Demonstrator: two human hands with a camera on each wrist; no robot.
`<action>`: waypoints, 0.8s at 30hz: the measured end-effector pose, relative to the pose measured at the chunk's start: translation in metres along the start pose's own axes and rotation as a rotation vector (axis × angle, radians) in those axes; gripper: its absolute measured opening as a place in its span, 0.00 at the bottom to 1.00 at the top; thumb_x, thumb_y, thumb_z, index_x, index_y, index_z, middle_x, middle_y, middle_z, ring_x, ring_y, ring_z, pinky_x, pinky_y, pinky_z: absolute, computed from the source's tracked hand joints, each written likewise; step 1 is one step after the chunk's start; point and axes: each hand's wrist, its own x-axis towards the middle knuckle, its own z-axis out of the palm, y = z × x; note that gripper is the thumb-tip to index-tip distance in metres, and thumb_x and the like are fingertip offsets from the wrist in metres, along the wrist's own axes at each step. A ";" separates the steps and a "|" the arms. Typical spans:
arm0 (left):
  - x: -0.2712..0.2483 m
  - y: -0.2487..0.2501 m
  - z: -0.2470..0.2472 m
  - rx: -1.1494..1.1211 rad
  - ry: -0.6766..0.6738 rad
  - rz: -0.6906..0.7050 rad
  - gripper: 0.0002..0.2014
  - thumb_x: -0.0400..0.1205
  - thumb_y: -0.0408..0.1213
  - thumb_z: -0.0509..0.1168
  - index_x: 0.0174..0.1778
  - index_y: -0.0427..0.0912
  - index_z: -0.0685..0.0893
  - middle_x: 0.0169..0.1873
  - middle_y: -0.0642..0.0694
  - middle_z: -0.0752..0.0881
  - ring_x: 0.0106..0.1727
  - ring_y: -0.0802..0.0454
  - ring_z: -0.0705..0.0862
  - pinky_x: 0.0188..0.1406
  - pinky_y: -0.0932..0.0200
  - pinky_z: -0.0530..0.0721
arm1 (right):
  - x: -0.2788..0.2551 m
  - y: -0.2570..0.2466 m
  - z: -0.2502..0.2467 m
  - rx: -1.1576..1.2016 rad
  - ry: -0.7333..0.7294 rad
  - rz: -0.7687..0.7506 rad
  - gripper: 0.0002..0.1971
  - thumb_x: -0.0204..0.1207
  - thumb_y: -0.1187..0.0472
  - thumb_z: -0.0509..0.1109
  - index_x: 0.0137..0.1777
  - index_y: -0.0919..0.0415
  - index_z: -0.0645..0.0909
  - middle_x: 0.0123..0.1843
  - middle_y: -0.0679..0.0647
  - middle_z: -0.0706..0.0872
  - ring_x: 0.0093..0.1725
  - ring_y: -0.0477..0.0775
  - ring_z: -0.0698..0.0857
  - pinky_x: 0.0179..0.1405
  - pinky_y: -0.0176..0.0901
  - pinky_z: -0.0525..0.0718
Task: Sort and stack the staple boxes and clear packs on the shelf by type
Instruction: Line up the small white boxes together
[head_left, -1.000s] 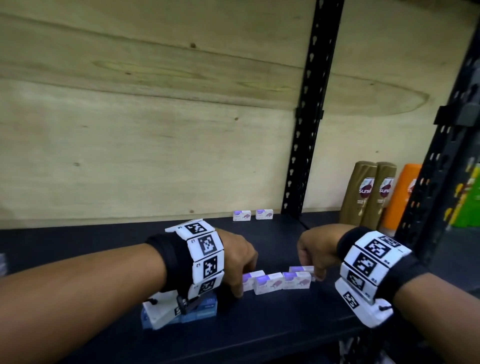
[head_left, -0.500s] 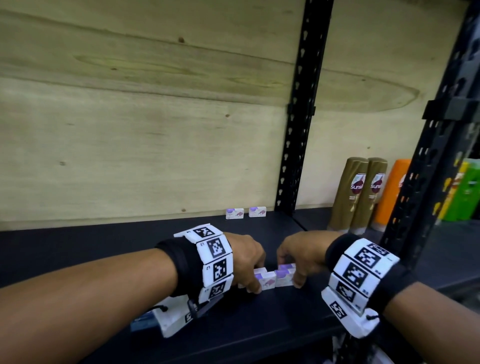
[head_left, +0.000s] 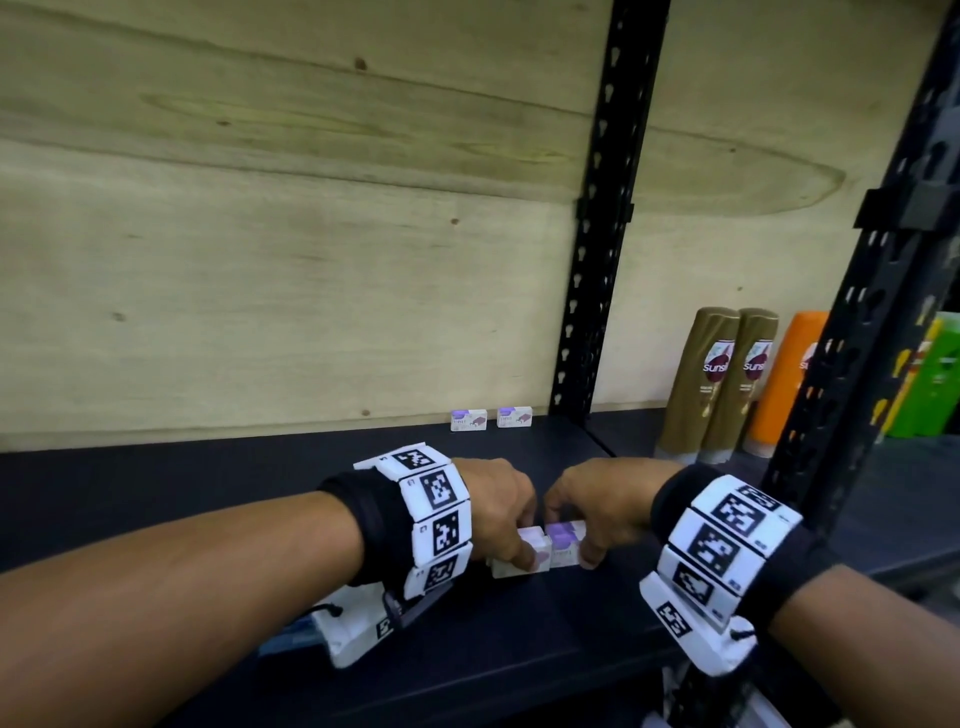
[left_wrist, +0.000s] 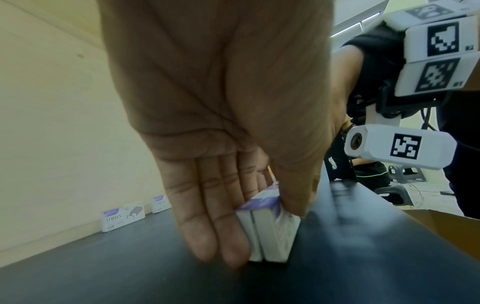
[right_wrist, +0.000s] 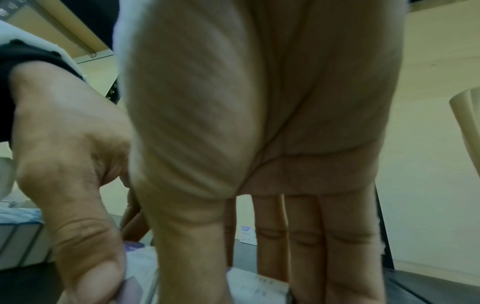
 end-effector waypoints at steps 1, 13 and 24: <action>0.001 0.000 0.000 -0.009 -0.003 0.001 0.17 0.78 0.57 0.69 0.55 0.50 0.86 0.47 0.50 0.89 0.47 0.51 0.87 0.47 0.55 0.87 | 0.000 0.000 0.000 0.003 0.000 -0.003 0.21 0.70 0.60 0.80 0.62 0.48 0.83 0.57 0.48 0.87 0.53 0.51 0.84 0.52 0.45 0.81; 0.009 -0.053 -0.038 -0.076 -0.002 -0.064 0.26 0.74 0.61 0.71 0.63 0.51 0.81 0.55 0.55 0.88 0.53 0.54 0.86 0.59 0.56 0.83 | 0.017 0.029 -0.047 0.041 0.048 0.137 0.25 0.75 0.55 0.76 0.73 0.49 0.77 0.67 0.49 0.82 0.60 0.51 0.81 0.57 0.42 0.78; 0.085 -0.126 -0.050 0.090 0.153 -0.183 0.28 0.81 0.56 0.63 0.76 0.49 0.68 0.64 0.48 0.81 0.60 0.46 0.82 0.58 0.50 0.81 | 0.130 0.055 -0.061 0.084 0.140 0.220 0.30 0.77 0.50 0.73 0.78 0.53 0.68 0.70 0.53 0.80 0.64 0.55 0.81 0.61 0.45 0.80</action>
